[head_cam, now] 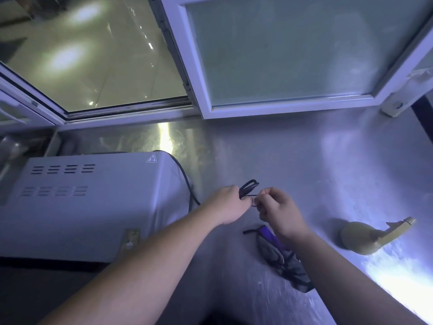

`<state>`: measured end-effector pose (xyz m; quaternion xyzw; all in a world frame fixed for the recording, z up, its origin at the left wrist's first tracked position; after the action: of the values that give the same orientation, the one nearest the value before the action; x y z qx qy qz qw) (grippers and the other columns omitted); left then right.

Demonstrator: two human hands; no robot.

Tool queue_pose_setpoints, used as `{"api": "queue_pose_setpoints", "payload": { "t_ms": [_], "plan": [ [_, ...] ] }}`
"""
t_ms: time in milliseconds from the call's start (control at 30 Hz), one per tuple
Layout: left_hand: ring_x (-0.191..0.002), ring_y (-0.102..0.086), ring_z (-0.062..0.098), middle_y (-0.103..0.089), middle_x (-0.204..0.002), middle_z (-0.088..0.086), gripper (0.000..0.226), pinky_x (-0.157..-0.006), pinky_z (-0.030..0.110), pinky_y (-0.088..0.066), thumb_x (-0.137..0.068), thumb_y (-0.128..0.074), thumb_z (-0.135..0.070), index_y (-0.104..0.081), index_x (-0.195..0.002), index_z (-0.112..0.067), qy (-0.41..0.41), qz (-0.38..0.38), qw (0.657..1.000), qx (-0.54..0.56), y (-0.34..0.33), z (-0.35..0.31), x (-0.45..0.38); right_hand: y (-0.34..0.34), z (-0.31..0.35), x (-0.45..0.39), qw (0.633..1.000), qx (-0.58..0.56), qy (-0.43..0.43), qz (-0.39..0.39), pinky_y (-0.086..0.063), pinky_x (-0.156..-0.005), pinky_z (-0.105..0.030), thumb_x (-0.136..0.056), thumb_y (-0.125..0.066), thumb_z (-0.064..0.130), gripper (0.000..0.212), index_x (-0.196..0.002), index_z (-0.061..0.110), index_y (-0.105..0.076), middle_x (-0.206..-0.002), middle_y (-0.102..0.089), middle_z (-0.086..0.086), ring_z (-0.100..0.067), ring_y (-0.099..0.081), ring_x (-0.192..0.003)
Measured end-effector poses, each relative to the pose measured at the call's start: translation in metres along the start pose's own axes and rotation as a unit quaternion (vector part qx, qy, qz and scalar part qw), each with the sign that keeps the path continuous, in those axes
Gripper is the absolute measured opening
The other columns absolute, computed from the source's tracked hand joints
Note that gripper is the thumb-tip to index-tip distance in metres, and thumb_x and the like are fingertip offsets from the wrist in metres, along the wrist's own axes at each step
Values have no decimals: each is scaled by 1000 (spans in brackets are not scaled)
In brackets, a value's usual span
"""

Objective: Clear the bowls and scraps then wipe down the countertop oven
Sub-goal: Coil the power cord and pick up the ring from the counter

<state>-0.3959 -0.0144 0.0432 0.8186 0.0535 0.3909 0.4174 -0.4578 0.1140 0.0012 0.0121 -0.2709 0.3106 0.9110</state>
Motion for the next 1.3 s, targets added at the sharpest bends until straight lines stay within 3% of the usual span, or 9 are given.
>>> {"api": "queue_pose_setpoints", "payload": {
  "t_ms": [67,200,267,467,633,867,967,1133,1300],
  "plan": [
    [-74,-54,29,-60,-90,9,35,-53,32,-34,-96,-43,-47,-52,-88,-14,-2,0,1000,-2,1,1,4,-8,-5,6,999,3,-24,47,-27,-50,-26,-95,-50,3,17,-79,10,-55,-70,-46,-7,-16,-33,-56],
    [-80,-56,33,-56,-91,9,32,-52,32,-32,-96,-38,-45,-47,-85,-16,-9,-1,1000,-17,5,4,11,-3,-8,17,991,86,-42,92,-31,-52,-27,-91,-64,19,15,-84,7,-60,-63,-44,1,-17,-35,-56],
    [-76,-52,32,-55,-89,9,32,-52,33,-31,-95,-35,-44,-44,-81,-17,-11,-3,1000,-25,6,6,13,7,0,19,990,119,-19,74,-35,-57,-28,-96,-65,17,15,-83,10,-64,-65,-46,1,-18,-37,-60],
    [-67,-39,24,-44,-78,14,32,-53,36,-26,-99,-30,-32,-35,-73,-14,-32,2,999,-29,-2,-4,22,39,14,5,998,27,20,-54,-41,-57,-26,-99,-65,11,14,-86,10,-70,-68,-56,1,-16,-46,-63],
    [-69,-39,27,-43,-74,8,27,-54,37,-25,-98,-31,-25,-39,-77,-10,-53,-2,999,11,1,-14,26,40,14,-5,995,35,27,-93,-45,-54,-23,-97,-69,13,12,-86,9,-73,-69,-61,-3,-15,-50,-60],
    [-65,-38,25,-48,-76,12,28,-57,36,-28,-97,-35,-19,-48,-84,2,-81,-12,993,88,11,-19,34,20,7,-9,999,19,-15,-44,-38,-48,-21,-93,-60,-2,15,-83,0,-72,-63,-57,-5,-15,-43,-53],
    [-64,-39,25,-49,-75,10,25,-58,35,-30,-98,-35,-19,-48,-85,-1,-77,-39,990,112,15,-15,35,10,-3,-5,999,-8,-38,-24,-37,-46,-20,-95,-66,3,13,-83,3,-69,-63,-57,-5,-14,-45,-52],
    [-71,-50,18,-55,-84,-4,21,-57,32,-35,-101,-33,-21,-50,-113,-18,-76,-56,987,128,20,-15,38,-10,-27,-2,990,-78,-115,26,-33,-43,-20,-94,-69,5,5,-95,0,-70,-67,-55,-8,-13,-43,-52],
    [-68,-45,23,-51,-79,2,18,-58,36,-34,-99,-33,-23,-45,-89,-14,-64,-50,988,131,19,-13,34,-15,-31,4,981,-106,-161,34,-33,-44,-21,-95,-65,2,9,-99,-5,-68,-69,-56,-10,-13,-44,-51]
  ]
}}
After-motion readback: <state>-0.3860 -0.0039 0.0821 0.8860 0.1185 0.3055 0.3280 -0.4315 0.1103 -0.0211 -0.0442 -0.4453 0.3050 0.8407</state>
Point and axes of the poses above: each hand's wrist, its own x-axis away from the middle knuckle, its own y-axis out of the back of the hand, z = x × y, the point moved 9 cm from there along -x, towards the middle knuckle
